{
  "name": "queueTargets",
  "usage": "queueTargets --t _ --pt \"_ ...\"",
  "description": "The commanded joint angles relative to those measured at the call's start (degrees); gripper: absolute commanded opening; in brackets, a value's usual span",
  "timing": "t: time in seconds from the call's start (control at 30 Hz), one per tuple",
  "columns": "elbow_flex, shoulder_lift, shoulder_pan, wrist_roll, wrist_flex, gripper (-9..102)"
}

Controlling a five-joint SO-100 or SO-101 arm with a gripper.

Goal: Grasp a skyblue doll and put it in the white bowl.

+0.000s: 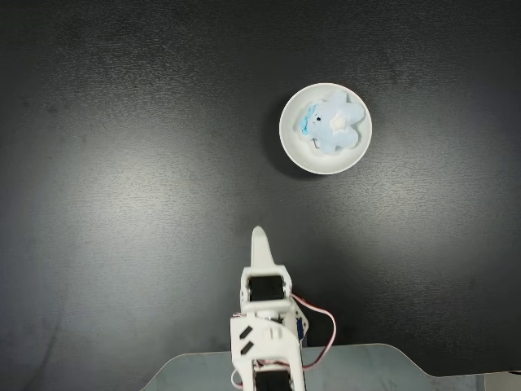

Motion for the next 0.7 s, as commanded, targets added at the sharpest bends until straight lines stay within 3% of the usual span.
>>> queueTargets --t 0.0,0.33,0.67 --pt "12.4 3.0 0.4 0.6 -4.0 -1" --pt "28.6 5.3 0.4 0.5 -3.8 -1" --pt "29.5 5.4 0.4 0.5 -2.6 -1"
